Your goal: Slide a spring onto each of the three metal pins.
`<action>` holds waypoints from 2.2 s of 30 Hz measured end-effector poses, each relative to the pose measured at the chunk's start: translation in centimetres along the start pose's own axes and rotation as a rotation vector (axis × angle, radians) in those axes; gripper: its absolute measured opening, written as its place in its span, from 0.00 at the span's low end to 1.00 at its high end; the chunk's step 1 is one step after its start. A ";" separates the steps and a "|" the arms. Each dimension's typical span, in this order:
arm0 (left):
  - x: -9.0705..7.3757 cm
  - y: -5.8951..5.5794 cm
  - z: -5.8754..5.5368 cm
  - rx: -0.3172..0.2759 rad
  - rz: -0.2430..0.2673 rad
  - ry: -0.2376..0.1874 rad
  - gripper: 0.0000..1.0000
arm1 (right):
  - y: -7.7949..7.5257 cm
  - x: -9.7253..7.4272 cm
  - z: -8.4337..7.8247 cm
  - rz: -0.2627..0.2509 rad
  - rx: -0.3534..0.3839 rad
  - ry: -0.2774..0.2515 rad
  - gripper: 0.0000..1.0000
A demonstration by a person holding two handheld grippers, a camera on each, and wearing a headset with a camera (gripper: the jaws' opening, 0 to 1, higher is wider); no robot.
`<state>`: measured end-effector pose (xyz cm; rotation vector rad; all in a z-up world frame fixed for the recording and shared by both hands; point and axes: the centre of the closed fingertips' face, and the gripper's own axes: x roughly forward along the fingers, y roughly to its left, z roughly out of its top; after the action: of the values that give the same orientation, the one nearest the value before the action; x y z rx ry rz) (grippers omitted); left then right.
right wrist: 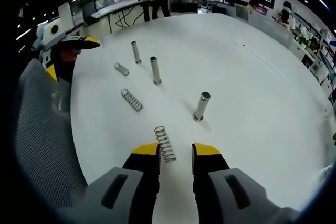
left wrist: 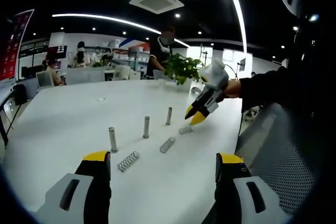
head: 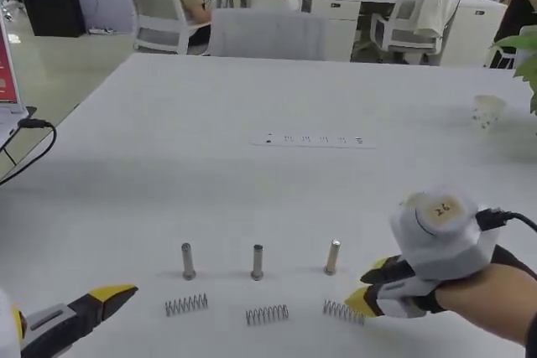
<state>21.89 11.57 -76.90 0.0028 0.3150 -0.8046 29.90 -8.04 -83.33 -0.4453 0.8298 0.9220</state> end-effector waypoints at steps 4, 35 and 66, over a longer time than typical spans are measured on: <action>0.0 0.0 0.0 -0.002 0.001 0.000 0.78 | 0.4 0.2 -0.7 0.025 -0.020 0.026 0.19; 0.2 -0.2 0.1 0.003 -0.013 0.010 0.76 | 1.1 1.4 -2.0 0.078 -0.195 0.094 0.11; 1.8 -1.3 1.6 0.081 -0.165 0.046 0.66 | 6.0 -1.1 2.7 0.195 -0.279 0.023 0.08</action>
<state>22.57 9.14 -75.76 0.0722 0.3288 -0.9815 25.65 -3.55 -80.77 -0.6252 0.7779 1.2234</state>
